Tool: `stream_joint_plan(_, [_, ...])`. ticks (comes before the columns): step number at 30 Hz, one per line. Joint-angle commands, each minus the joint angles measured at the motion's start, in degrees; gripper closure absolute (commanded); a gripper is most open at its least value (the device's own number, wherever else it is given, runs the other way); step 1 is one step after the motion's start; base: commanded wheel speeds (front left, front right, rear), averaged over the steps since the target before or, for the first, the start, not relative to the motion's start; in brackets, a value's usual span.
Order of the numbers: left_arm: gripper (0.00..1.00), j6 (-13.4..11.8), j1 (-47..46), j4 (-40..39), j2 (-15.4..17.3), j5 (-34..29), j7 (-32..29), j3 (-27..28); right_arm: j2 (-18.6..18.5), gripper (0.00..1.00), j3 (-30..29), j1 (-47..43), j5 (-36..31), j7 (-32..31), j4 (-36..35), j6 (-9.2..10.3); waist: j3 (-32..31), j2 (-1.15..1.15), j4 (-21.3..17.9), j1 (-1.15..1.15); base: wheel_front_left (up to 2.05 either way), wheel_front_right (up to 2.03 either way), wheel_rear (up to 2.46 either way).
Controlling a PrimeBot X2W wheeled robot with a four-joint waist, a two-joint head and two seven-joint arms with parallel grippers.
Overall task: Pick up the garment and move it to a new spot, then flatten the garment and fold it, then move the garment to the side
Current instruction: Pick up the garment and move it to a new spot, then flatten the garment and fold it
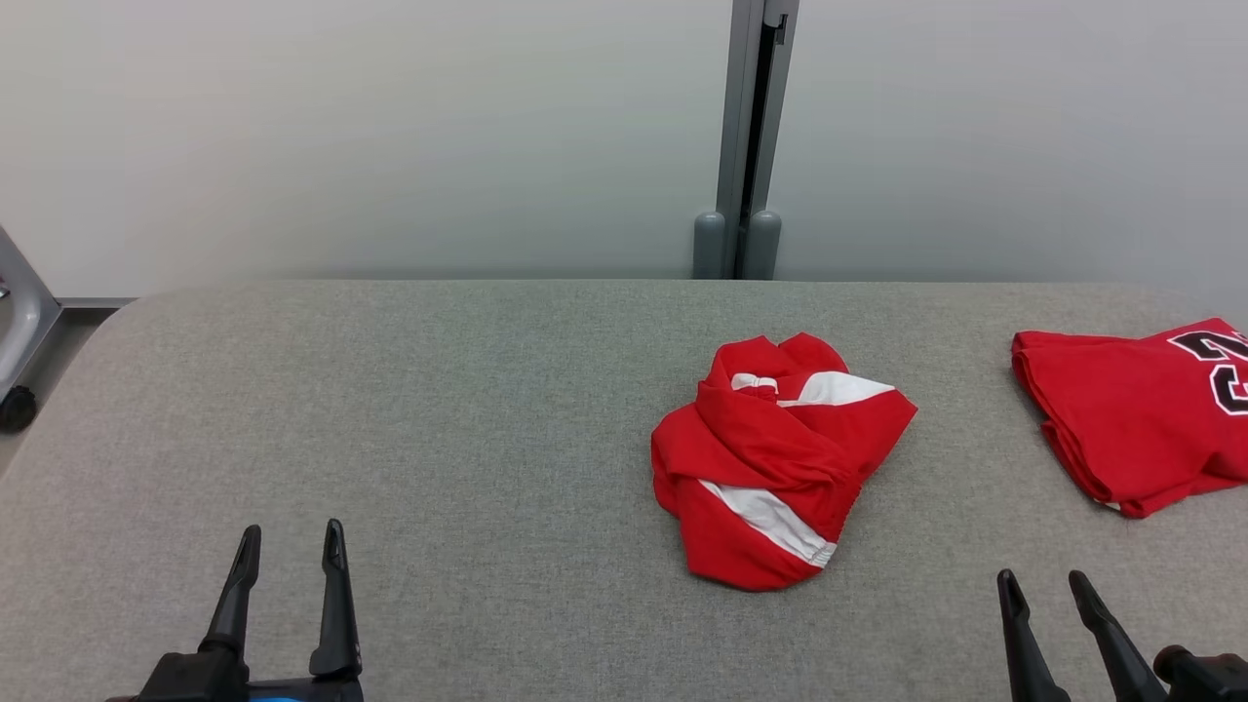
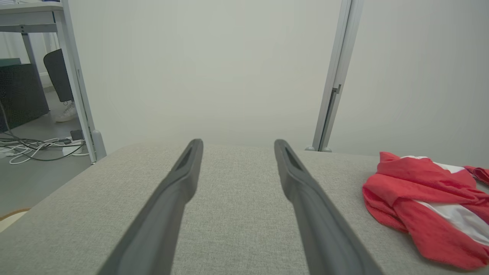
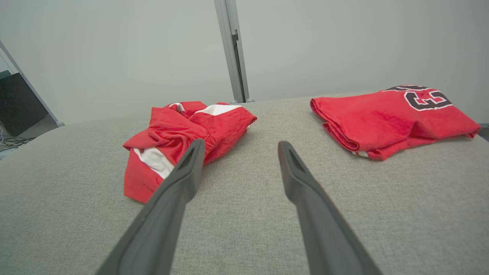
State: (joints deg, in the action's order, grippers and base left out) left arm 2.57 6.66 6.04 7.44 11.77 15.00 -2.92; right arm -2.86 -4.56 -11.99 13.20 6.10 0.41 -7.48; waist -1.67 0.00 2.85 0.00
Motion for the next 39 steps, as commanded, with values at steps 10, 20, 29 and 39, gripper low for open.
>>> stream_joint_plan(10, [0.0, 1.69, 0.24, 0.35, -1.79, -2.41, 0.23, 1.73, -0.07, 0.0, -0.34, -0.57, -0.18, -0.34, 0.39, -0.04, -0.26, 0.0, -0.02, 0.0, 0.0, 0.0, 0.0])
stream_joint_plan(20, [0.0, 2.84, -0.13, 0.55, -2.64, -3.39, 0.23, 3.25, -0.07, 0.0, -0.15, -0.56, 0.08, -0.1, 0.9, -0.04, -0.2, 0.0, -0.16, 0.0, 0.0, 0.0, 0.0])
stream_joint_plan(29, [0.0, 3.42, -0.83, 0.86, -3.12, -4.05, 0.23, 3.87, -0.07, 0.0, 0.1, 0.55, 0.04, -0.16, 1.65, -0.04, 0.05, 0.0, 0.25, 0.0, 0.0, 0.0, 0.0])
stream_joint_plan(39, [0.0, 4.08, -1.89, 1.38, -3.47, -4.39, 0.23, 3.85, -0.06, 0.0, 3.59, 9.62, -1.5, -2.12, 5.75, -0.04, 1.18, 0.0, 1.35, 0.0, 0.0, 0.0, 0.0])
